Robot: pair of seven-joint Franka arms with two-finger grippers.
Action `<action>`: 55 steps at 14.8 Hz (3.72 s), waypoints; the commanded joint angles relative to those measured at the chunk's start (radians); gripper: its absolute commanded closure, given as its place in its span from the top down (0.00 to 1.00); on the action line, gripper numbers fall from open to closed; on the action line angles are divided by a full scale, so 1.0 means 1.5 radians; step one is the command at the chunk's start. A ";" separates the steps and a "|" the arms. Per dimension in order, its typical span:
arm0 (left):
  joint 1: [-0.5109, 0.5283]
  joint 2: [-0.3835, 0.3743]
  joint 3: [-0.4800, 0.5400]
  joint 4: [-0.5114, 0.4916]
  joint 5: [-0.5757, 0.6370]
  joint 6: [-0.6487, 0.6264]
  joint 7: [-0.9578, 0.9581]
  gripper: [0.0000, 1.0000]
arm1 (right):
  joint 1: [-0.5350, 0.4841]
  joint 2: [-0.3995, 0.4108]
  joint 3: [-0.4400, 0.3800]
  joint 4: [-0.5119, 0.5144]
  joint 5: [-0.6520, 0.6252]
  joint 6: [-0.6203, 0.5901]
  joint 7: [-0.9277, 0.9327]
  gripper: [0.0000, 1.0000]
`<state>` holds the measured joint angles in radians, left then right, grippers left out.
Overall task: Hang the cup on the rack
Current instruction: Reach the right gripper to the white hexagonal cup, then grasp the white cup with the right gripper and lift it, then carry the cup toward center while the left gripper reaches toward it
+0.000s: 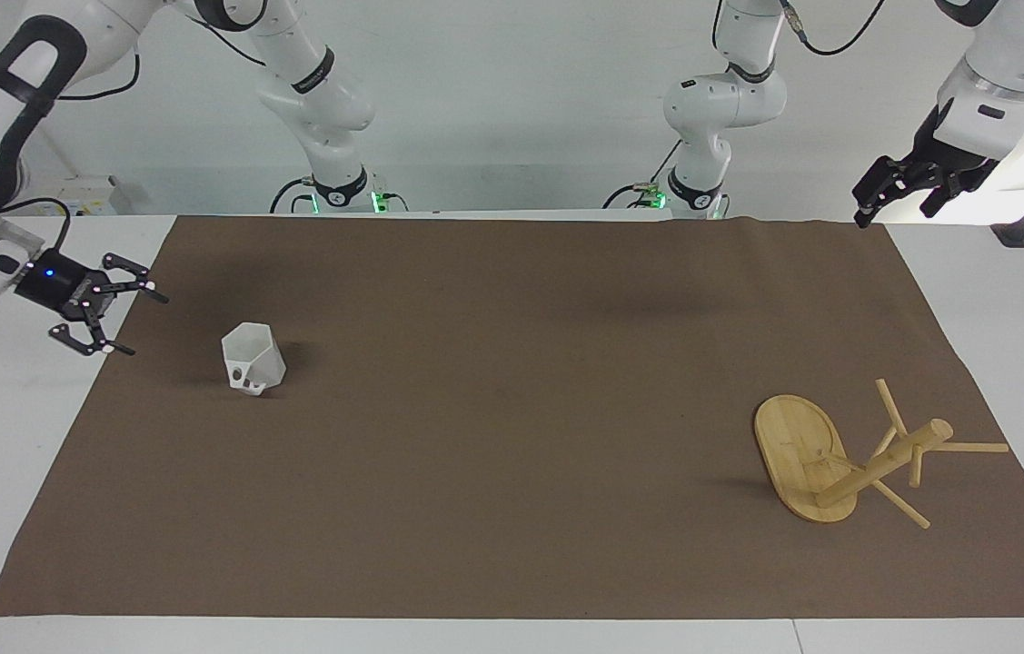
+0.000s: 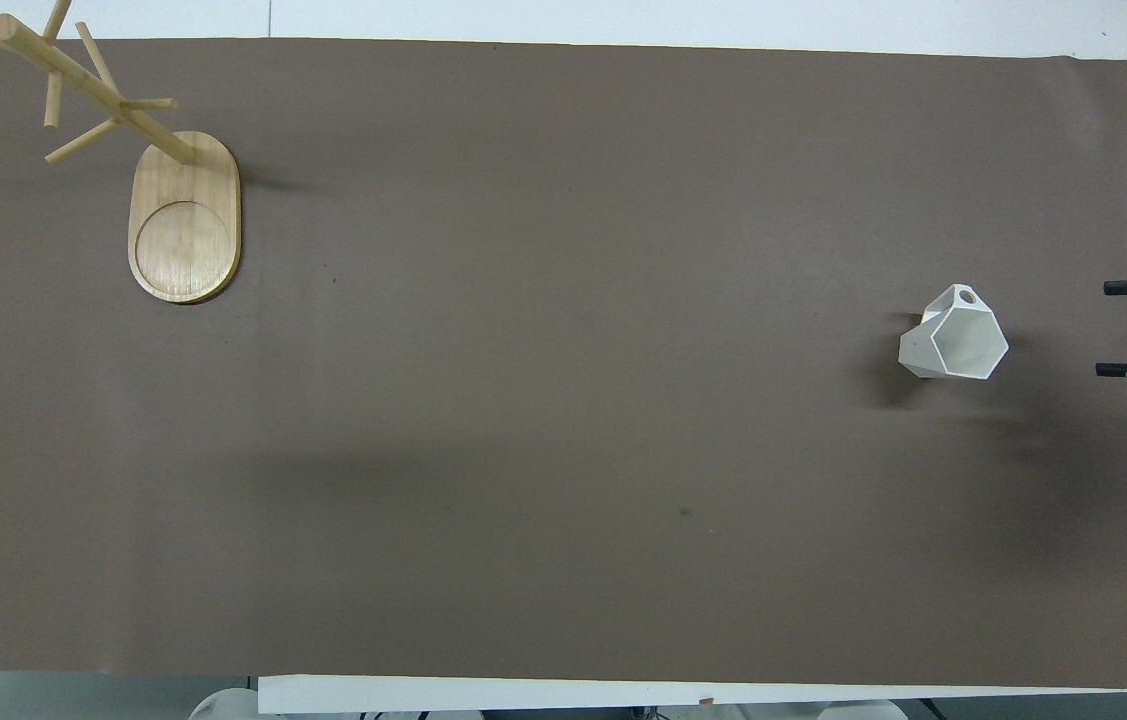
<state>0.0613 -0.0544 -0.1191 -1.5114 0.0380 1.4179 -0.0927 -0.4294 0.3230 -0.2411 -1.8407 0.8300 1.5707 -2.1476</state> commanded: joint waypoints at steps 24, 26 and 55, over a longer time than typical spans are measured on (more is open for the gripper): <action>0.001 -0.013 0.001 -0.012 0.013 0.007 -0.001 1.00 | -0.004 0.177 0.033 -0.038 0.194 -0.140 -0.220 1.00; 0.001 -0.013 0.001 -0.012 0.013 0.007 -0.001 1.00 | 0.011 0.176 0.035 -0.041 0.195 -0.140 -0.220 1.00; -0.231 0.000 -0.007 -0.095 -0.019 0.114 -0.519 0.99 | 0.478 0.078 0.064 -0.031 0.544 0.114 -0.022 0.21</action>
<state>-0.1978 -0.0410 -0.1415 -1.5842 0.0163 1.5137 -0.6924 0.2374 0.4767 -0.1398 -1.8725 1.6196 1.6837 -2.2512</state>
